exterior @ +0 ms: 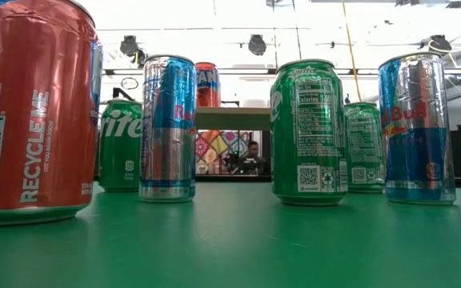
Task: Place canned beverage on shelf
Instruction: Put the red soda can on the shelf aligned with the other red soda cans
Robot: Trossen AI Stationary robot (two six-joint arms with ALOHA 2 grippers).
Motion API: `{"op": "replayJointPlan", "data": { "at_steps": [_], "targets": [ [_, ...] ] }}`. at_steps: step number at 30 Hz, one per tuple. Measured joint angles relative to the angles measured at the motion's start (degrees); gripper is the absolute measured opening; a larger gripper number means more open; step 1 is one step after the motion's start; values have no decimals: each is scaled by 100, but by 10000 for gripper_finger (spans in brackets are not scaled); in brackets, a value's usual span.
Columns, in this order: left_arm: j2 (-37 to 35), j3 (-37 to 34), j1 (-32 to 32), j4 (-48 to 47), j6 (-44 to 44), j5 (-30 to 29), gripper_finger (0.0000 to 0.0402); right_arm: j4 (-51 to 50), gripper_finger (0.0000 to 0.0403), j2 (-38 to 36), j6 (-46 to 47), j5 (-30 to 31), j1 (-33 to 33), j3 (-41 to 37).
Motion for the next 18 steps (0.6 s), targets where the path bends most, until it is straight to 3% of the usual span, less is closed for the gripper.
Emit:
{"op": "replayJointPlan", "data": {
  "at_steps": [5,10,18],
  "targets": [
    [0,0,0,-28,8,-92,287,871,368,0,-82,-324,-265,-219],
    [0,0,-10,-24,136,-87,287,1358,368,-2,68,-1362,-522,-223],
    [0,2,-7,-8,160,-56,287,1910,364,-2,124,-1904,-743,-223]
  ]
}}
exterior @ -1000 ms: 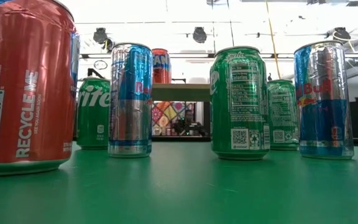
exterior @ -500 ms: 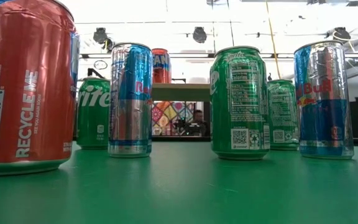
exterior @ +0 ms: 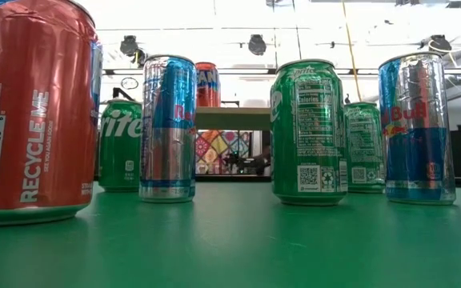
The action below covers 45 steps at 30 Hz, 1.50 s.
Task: Place canned beverage on shelf
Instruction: Put the red soda can on the shelf aligned with the other red soda cans
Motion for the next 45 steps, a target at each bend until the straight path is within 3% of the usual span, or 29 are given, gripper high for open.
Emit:
{"op": "replayJointPlan", "data": {
  "at_steps": [11,19,24,33,37,45],
  "targets": [
    [0,0,9,-19,-24,3,288,-111,298,0,108,3,-69,0],
    [0,0,9,-67,-97,4,348,-156,296,0,-96,4,-84,0],
    [0,11,-5,-295,-720,-40,380,-255,296,11,-456,26,-97,3],
    [-2,9,-212,-689,-1258,-351,397,-2181,296,-273,-893,-9,-411,577],
    [-2,9,-251,-821,-1422,-352,397,-2955,296,-356,-1211,-395,-665,1020],
    [-206,7,-468,-951,-1555,-354,398,-4763,296,-361,-1957,-2261,-1415,1839]
  ]
}}
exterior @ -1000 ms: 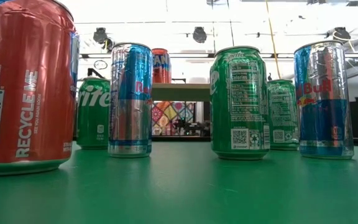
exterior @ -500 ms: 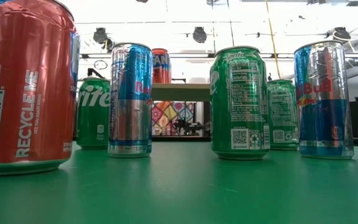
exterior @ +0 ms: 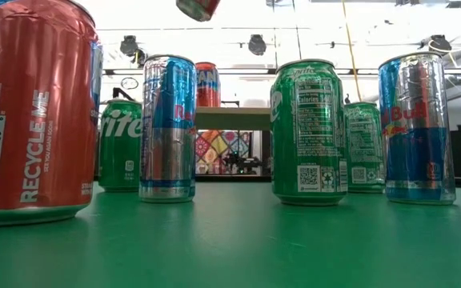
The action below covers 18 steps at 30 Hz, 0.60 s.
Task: Place canned beverage on shelf
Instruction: Put the red soda can on the shelf aligned with the other red soda cans
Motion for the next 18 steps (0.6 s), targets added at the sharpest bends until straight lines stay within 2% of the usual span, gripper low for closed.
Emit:
{"op": "replayJointPlan", "data": {
  "at_steps": [6,10,14,18],
  "targets": [
    [-533,-3,-230,-599,-249,-3,398,-703,296,0,-431,-1068,-624,325],
    [-1229,-7,-216,-1499,-1262,-122,398,-733,296,0,-437,-1154,-996,351],
    [-1984,-7,-30,-2664,-2083,496,398,-913,296,16,-543,-1632,-1387,351],
    [-2508,-7,271,-3434,-2420,882,398,-1026,296,201,-831,-2367,-1662,355]
  ]
}}
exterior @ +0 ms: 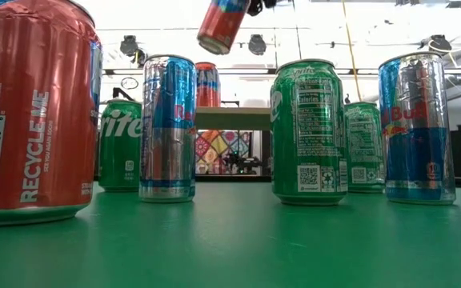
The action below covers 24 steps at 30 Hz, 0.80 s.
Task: Place canned beverage on shelf
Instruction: Put the red soda can on the shelf aligned with the other red soda cans
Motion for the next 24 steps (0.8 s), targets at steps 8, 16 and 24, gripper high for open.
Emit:
{"op": "replayJointPlan", "data": {
  "at_steps": [8,16,24],
  "targets": [
    [-119,-2,998,-996,-423,1303,398,21,296,269,-858,-1006,-93,-2],
    [373,-2,2062,-653,-209,2603,398,54,296,271,-1296,-1056,224,-2],
    [1019,-2,2793,-63,-34,4156,398,62,296,271,-1400,-1024,413,-2]
  ]
}}
